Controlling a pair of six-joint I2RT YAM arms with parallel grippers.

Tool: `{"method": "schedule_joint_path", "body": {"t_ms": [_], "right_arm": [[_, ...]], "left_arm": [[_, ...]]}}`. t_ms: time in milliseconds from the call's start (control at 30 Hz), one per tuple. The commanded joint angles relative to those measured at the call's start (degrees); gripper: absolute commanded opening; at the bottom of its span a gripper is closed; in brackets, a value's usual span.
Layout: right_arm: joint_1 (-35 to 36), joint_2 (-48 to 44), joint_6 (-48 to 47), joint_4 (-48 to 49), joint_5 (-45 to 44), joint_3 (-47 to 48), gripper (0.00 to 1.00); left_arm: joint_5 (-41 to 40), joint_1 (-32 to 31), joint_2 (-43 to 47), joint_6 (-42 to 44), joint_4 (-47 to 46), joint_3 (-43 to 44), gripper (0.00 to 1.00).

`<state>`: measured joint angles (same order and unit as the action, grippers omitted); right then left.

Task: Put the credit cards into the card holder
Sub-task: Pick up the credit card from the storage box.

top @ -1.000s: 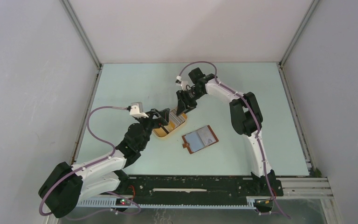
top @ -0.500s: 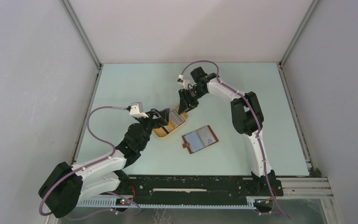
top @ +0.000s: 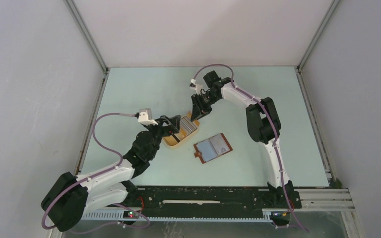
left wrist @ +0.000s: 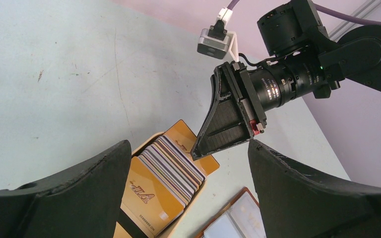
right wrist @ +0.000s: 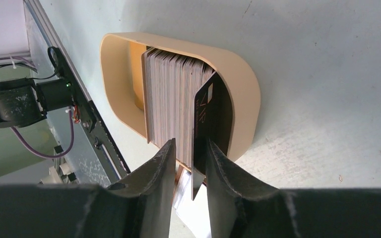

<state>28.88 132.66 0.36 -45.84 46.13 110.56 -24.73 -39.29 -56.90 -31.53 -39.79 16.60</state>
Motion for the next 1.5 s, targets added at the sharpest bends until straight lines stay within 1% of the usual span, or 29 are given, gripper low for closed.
{"method": "schedule_joint_path", "body": {"t_ms": [0, 267, 367, 433, 900, 1033, 1167, 1467], "right_arm": [[-0.1, -0.3, 0.2, -1.1, -0.5, 2.1, 0.33], [-0.2, -0.5, -0.2, -1.0, -3.2, 2.2, 0.12], [-0.2, -0.5, -0.2, -1.0, -3.4, 2.2, 0.09], [-0.1, -0.4, -0.1, -1.0, -3.1, 2.2, 0.10], [-0.6, 0.9, 0.2, -2.4, 1.3, 3.5, 0.28], [-0.9, 1.0, 0.2, -2.6, 1.8, 3.6, 0.29], [-1.0, 1.6, 0.1, -3.1, 1.4, 3.9, 0.34], [-0.2, 3.3, 0.3, -3.5, 2.0, 4.6, 0.36]], "left_arm": [[0.0, 0.3, 1.0, -0.2, -2.2, -1.2, 0.92], [0.1, 0.3, 1.1, -0.1, -2.2, -1.2, 0.92], [0.1, 0.3, 1.0, -0.1, -2.2, -1.2, 0.92], [0.1, 0.3, 1.0, -0.1, -2.2, -1.2, 0.92], [0.1, 0.3, 1.1, -0.1, -2.2, -1.2, 0.92], [0.1, 0.3, 1.0, -0.1, -2.2, -1.3, 0.92], [0.1, 0.3, 1.1, -0.2, -2.2, -1.3, 0.92], [0.2, 0.3, 1.0, -0.2, -2.2, -1.2, 0.92]]}}
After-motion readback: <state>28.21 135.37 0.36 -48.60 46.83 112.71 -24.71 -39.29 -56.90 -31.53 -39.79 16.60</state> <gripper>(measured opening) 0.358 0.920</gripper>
